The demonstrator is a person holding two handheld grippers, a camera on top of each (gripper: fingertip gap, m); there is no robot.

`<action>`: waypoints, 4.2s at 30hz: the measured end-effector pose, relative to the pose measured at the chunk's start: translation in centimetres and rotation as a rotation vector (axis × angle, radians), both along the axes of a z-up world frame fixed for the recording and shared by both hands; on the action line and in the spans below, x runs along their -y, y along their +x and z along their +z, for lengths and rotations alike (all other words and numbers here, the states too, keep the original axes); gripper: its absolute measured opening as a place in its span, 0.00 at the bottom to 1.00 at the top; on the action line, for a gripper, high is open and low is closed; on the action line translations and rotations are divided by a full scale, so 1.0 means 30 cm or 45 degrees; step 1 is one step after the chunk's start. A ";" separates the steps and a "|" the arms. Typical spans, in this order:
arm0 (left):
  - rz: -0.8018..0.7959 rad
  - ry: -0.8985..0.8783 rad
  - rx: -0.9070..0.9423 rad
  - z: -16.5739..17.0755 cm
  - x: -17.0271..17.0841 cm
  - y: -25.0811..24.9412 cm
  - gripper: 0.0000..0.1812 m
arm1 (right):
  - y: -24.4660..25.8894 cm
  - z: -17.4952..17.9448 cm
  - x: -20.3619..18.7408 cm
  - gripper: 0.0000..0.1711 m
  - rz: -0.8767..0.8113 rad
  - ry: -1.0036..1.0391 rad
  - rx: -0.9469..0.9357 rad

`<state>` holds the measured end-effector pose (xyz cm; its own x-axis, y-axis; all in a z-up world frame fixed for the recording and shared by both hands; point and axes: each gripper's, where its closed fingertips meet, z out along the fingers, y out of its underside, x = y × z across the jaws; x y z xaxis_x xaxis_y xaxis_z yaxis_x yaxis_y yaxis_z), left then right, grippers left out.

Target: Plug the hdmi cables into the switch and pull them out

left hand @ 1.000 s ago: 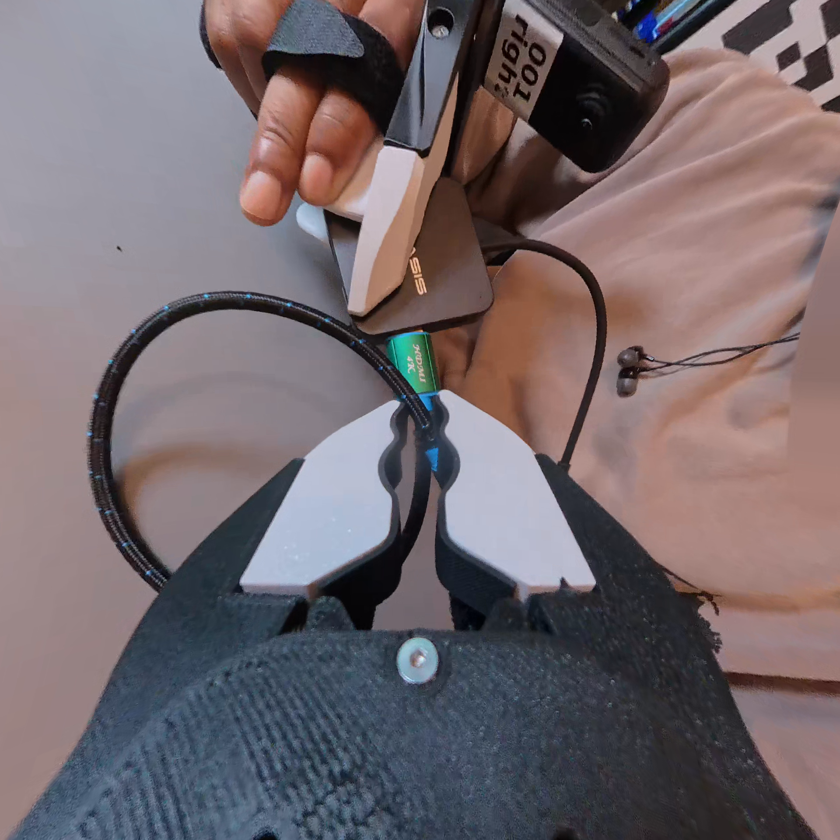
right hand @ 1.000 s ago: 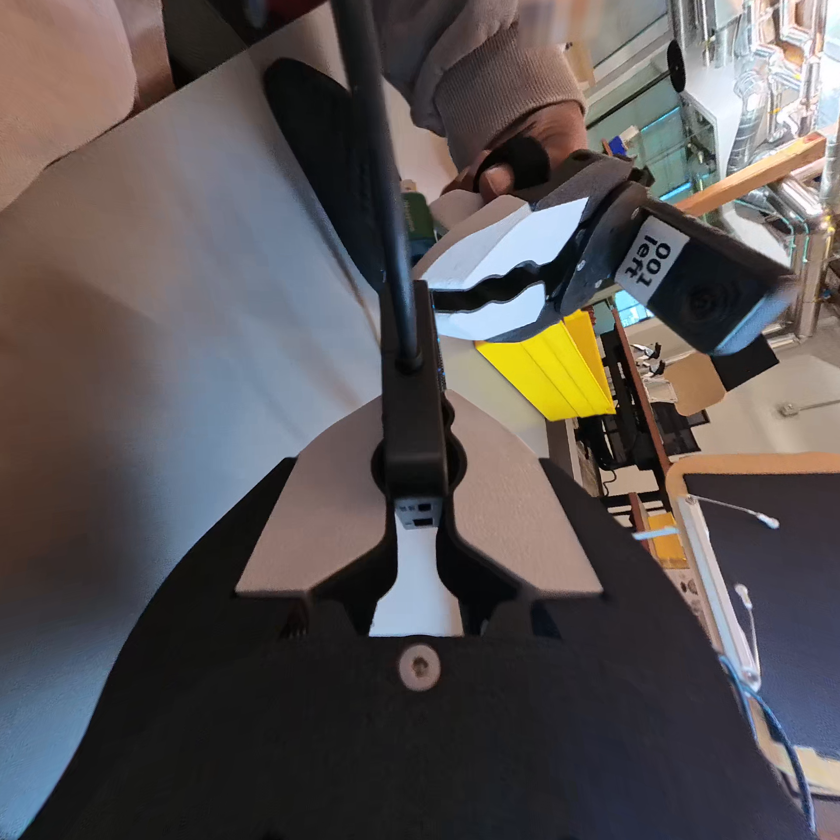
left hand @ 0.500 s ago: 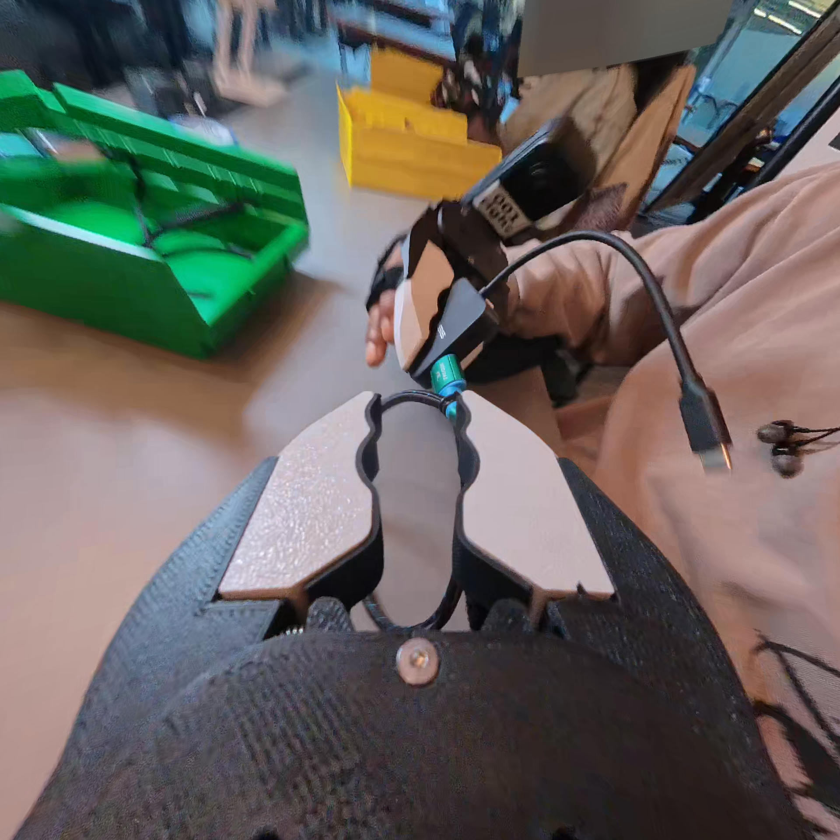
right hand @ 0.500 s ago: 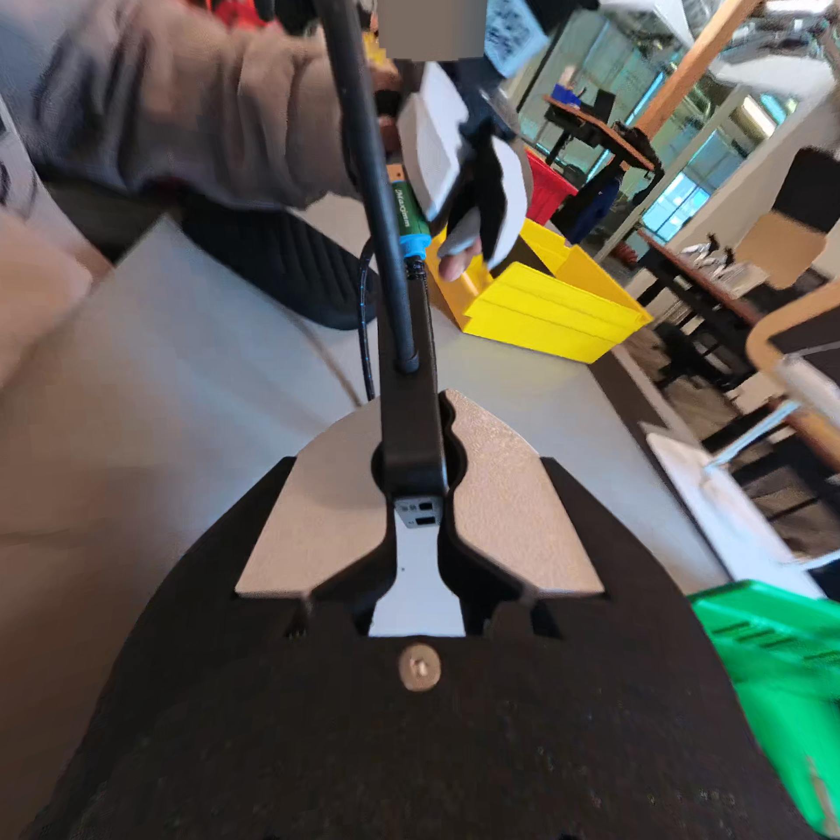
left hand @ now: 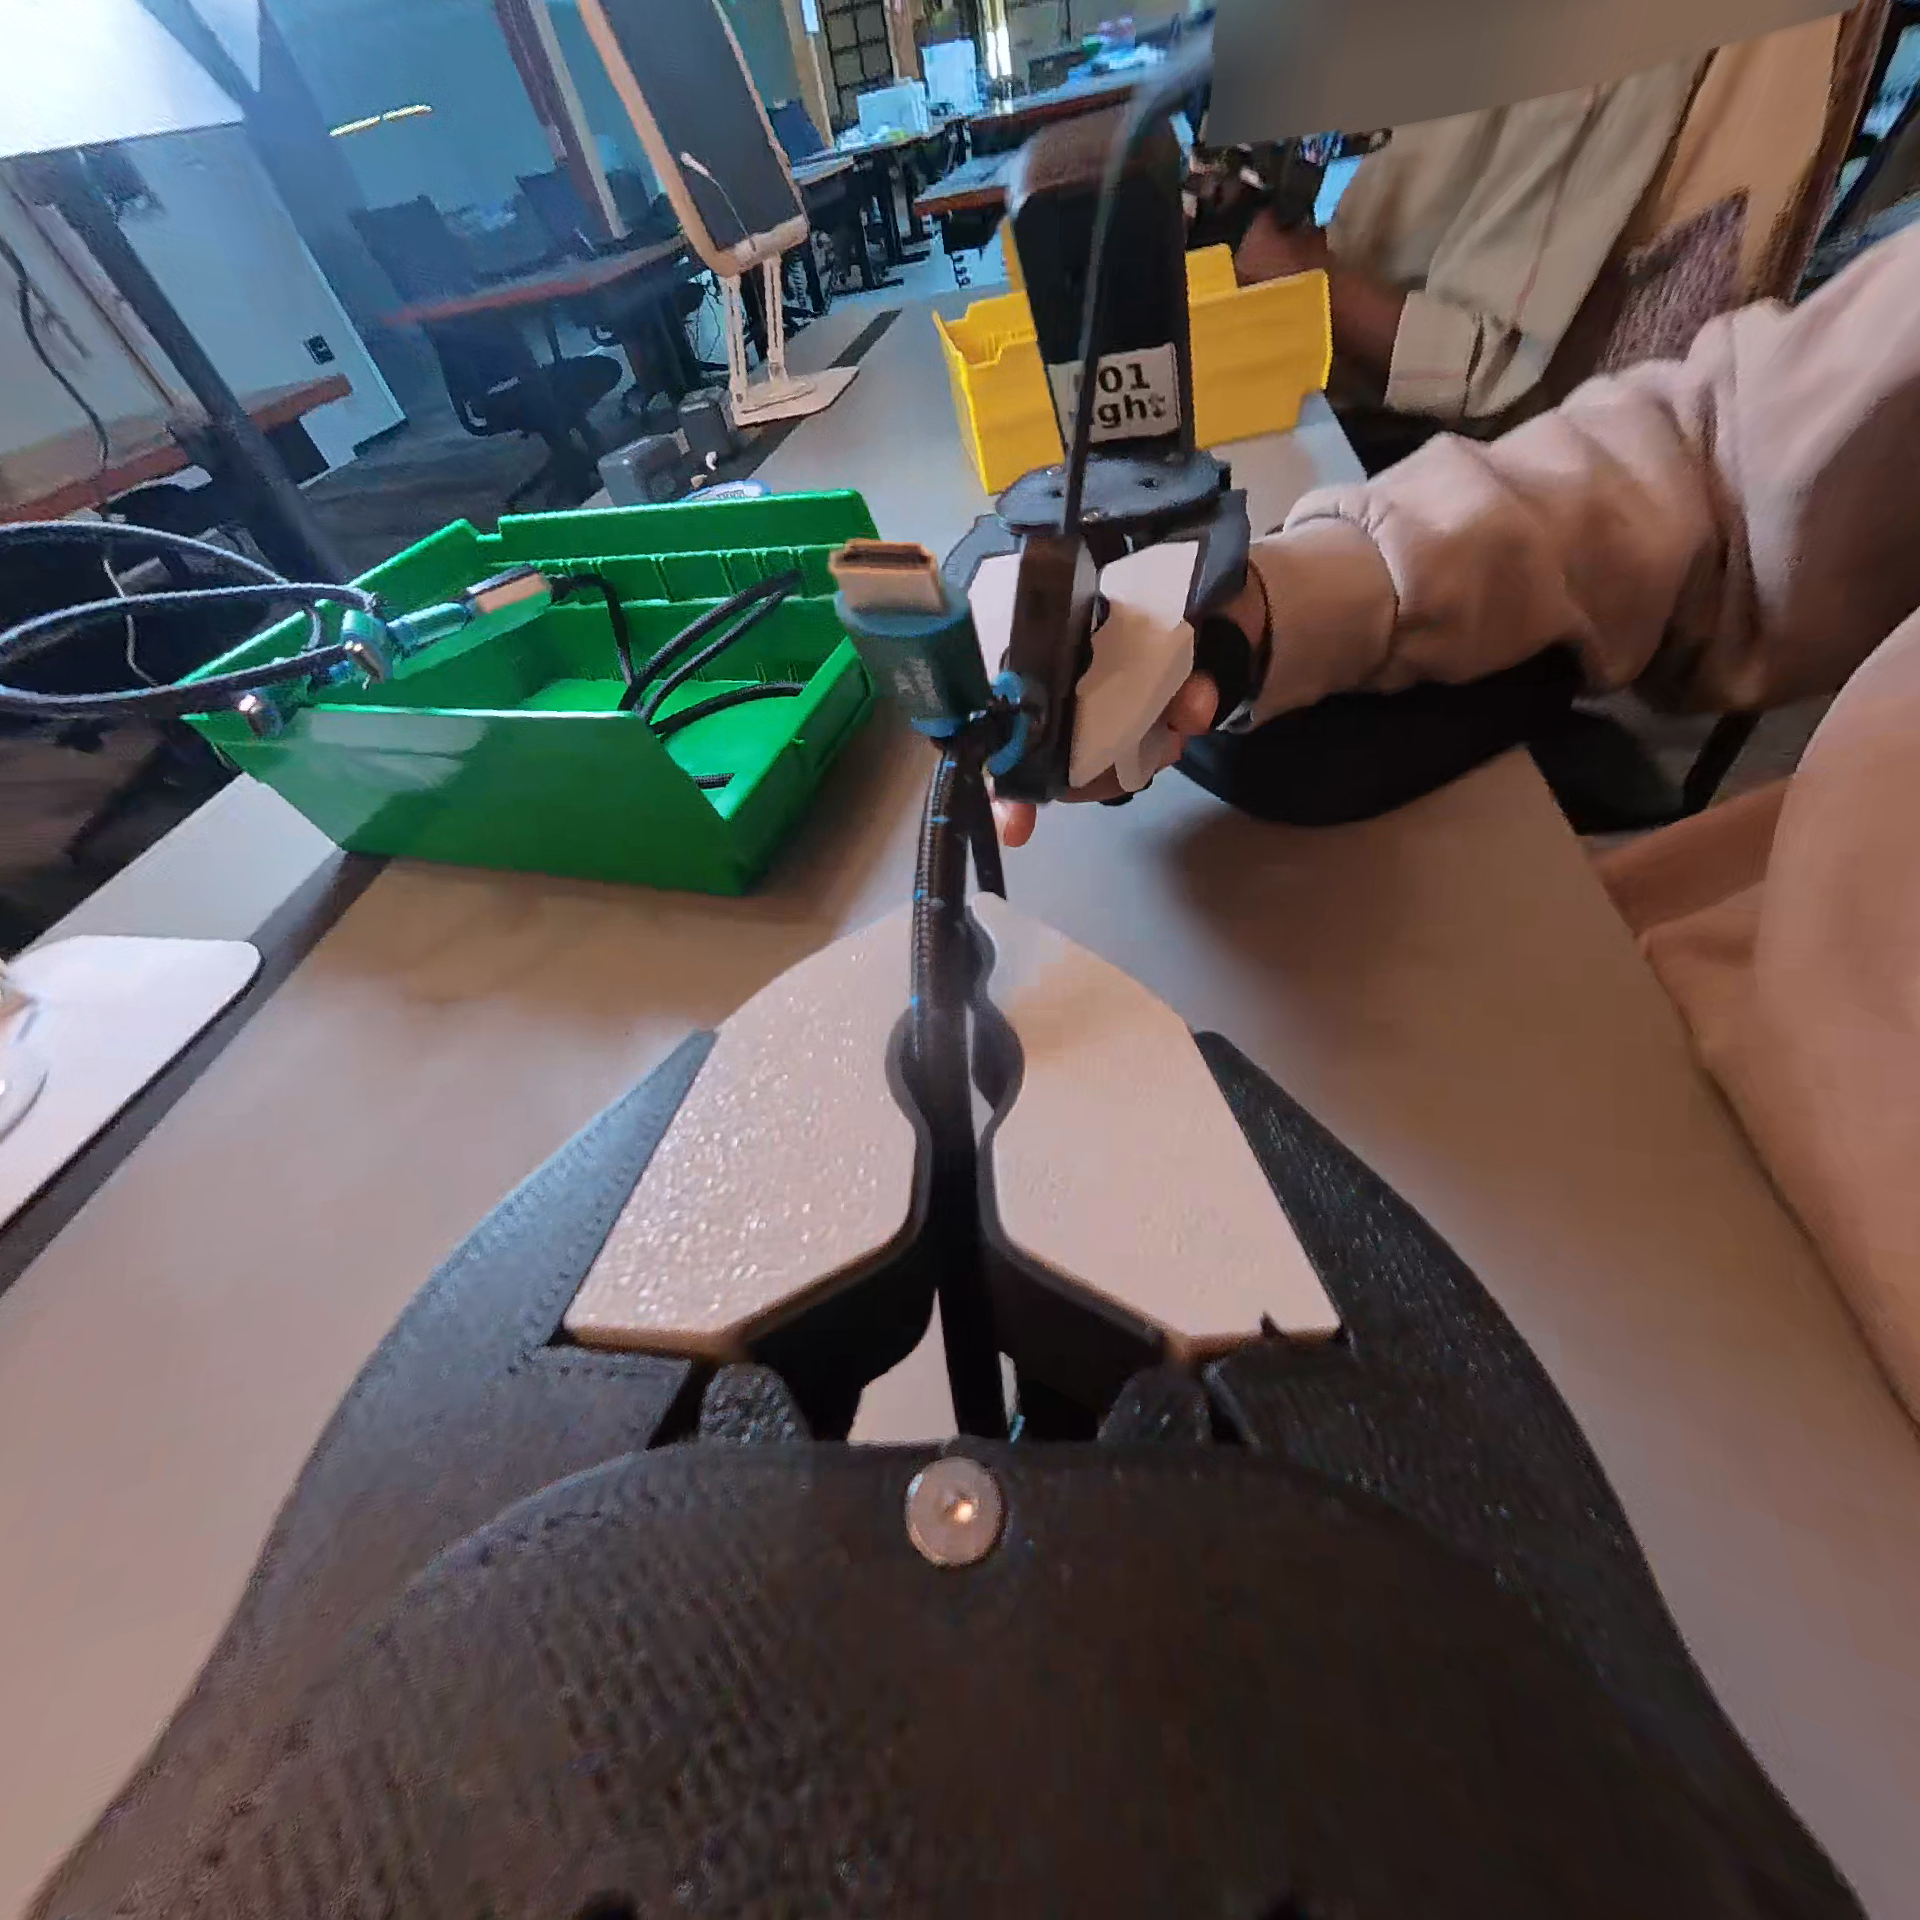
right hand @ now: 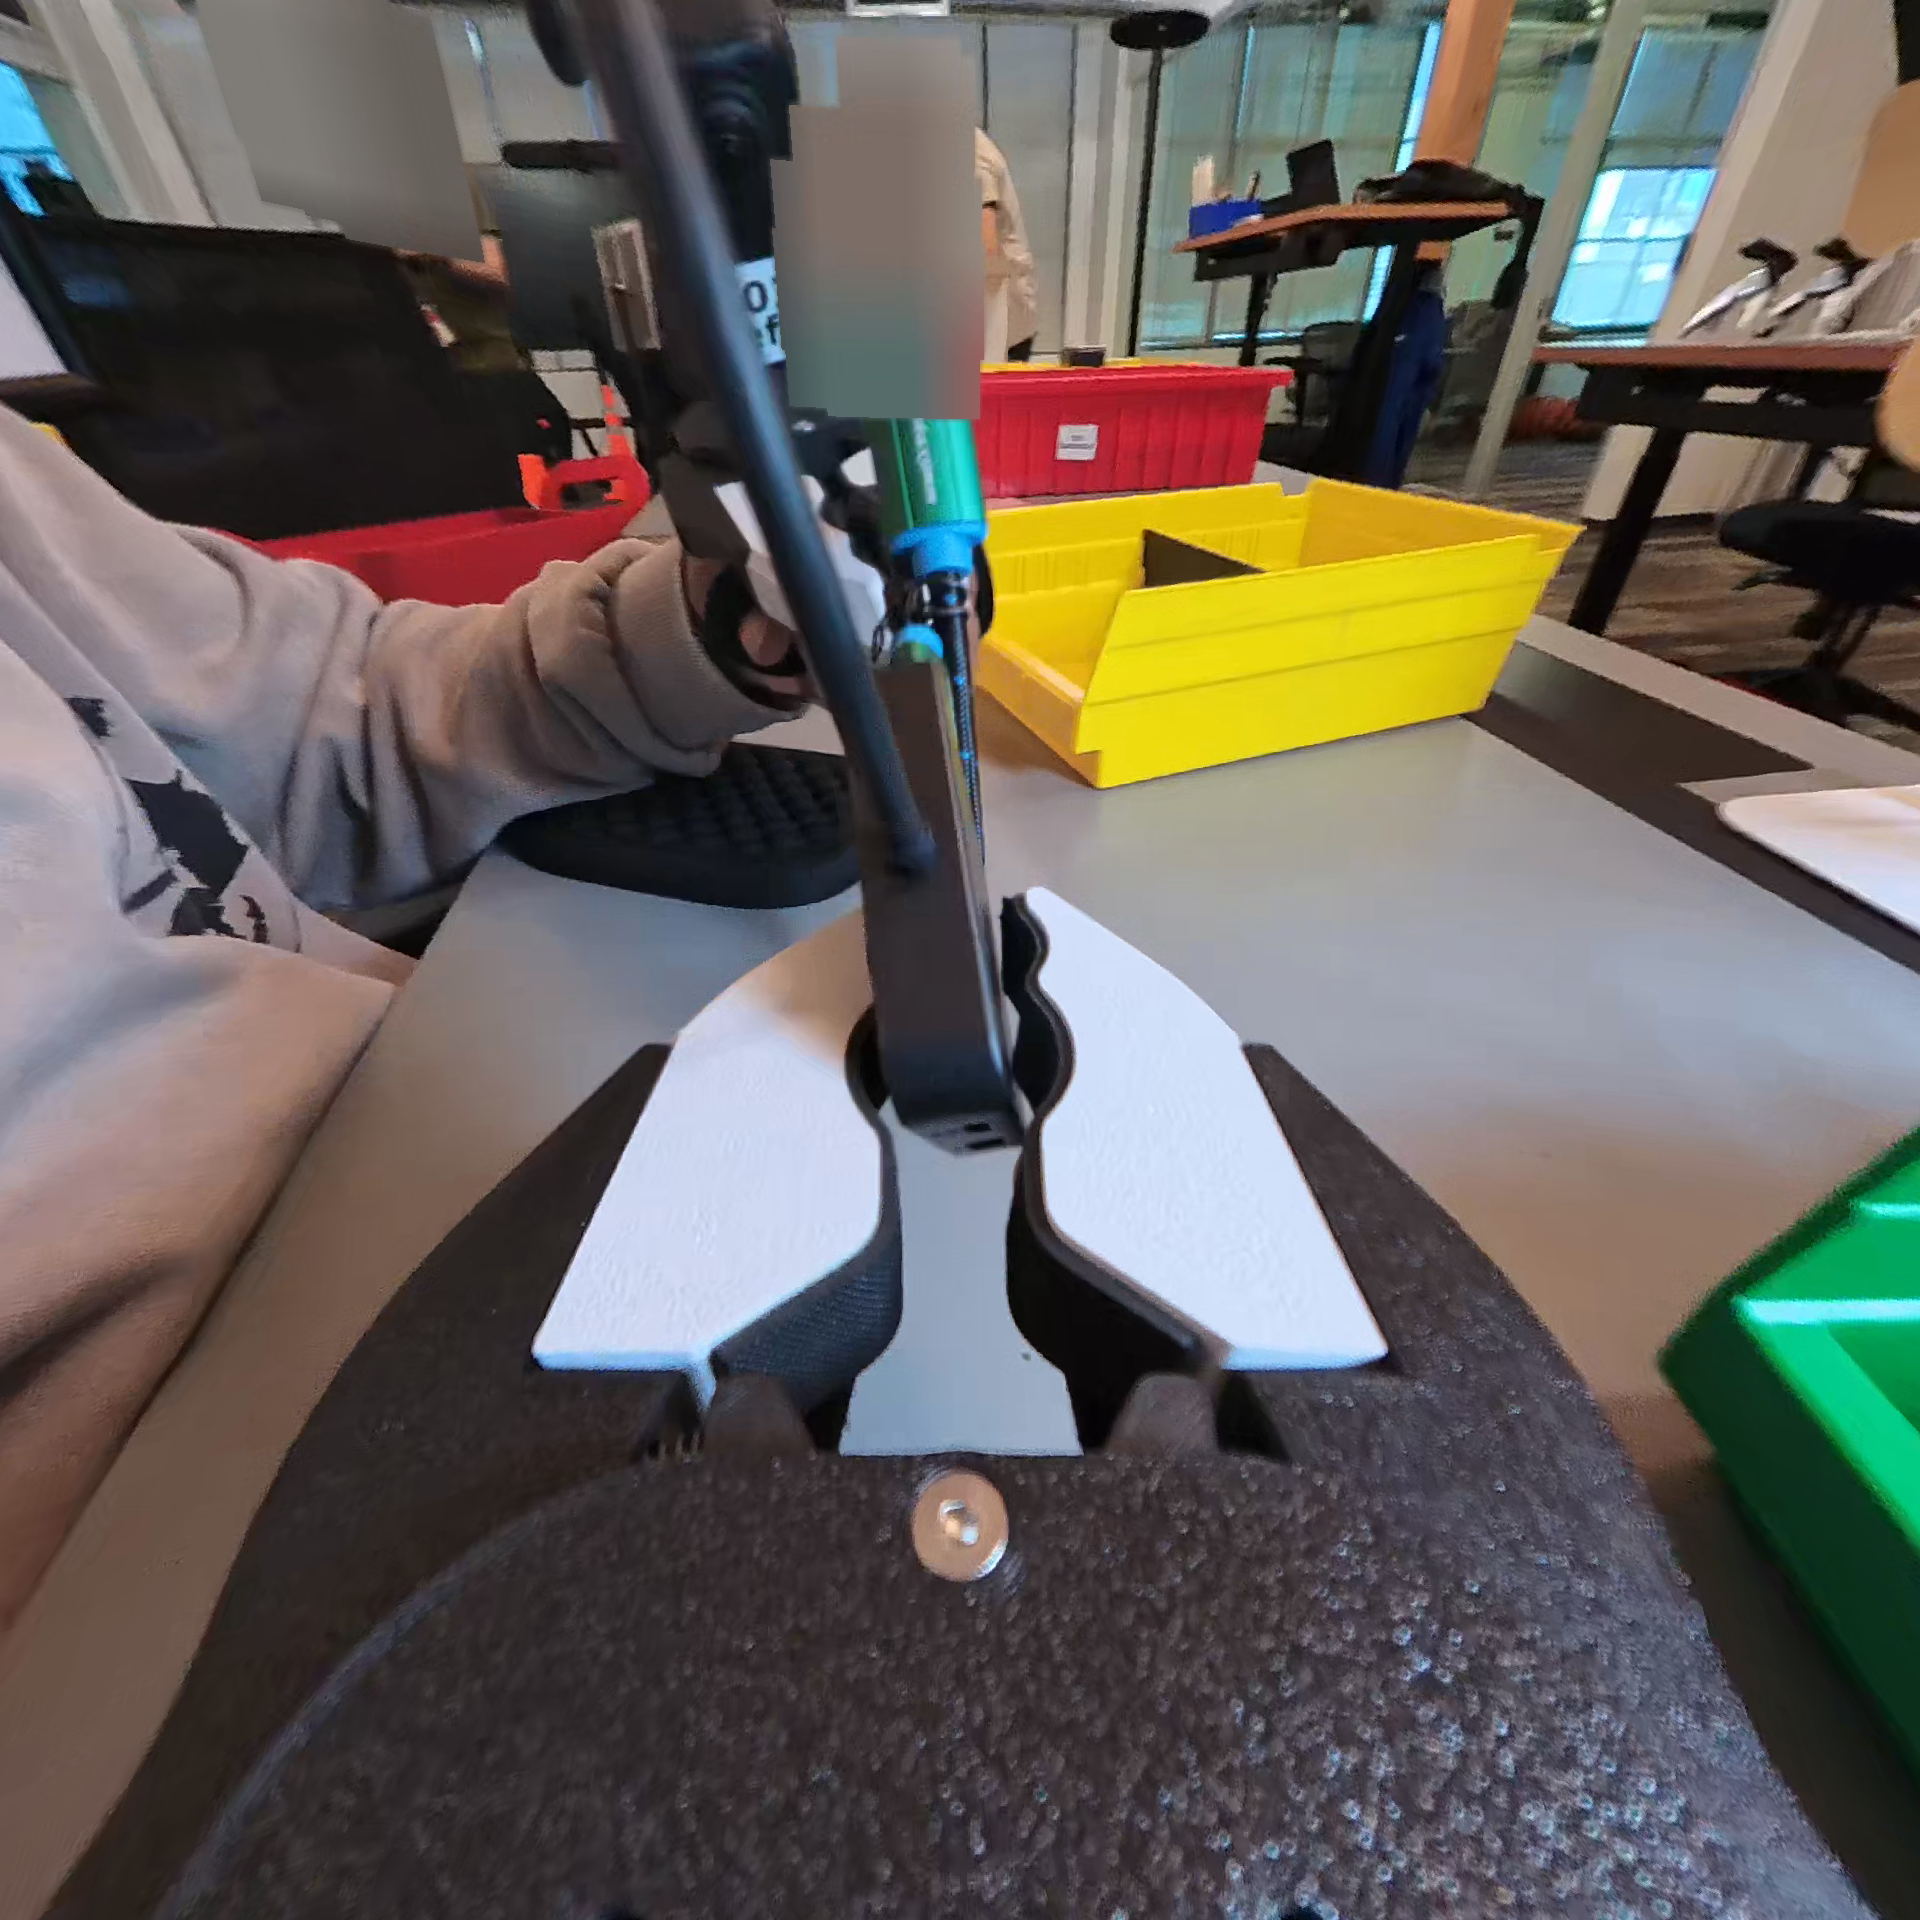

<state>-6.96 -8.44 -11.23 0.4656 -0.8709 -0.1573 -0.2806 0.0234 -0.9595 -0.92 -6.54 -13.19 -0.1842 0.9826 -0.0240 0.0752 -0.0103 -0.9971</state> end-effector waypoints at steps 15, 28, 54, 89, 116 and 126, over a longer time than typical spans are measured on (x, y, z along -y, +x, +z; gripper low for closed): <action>-0.010 0.027 0.074 0.023 0.032 -0.007 0.00 | -0.007 -0.114 -0.022 0.08 -0.174 0.684 0.315; 0.402 0.143 0.280 0.038 -0.115 -0.200 0.17 | 0.336 0.458 -0.528 0.12 -0.940 0.898 0.316; 0.371 0.046 -0.066 -0.178 -0.113 -0.109 0.14 | 0.217 -0.038 -0.689 0.23 -0.766 1.080 0.944; 0.666 -0.449 -1.035 -0.340 -0.072 -0.853 0.14 | 0.289 -0.350 -0.565 0.17 -0.358 1.057 1.494; 0.322 0.002 -1.333 -0.349 -0.273 -0.411 0.20 | 0.791 -0.022 -0.209 0.25 -1.042 0.059 0.537; 0.332 -0.304 0.089 -0.102 -0.081 0.189 0.23 | 0.714 -0.178 -0.284 0.26 -1.062 -0.257 0.501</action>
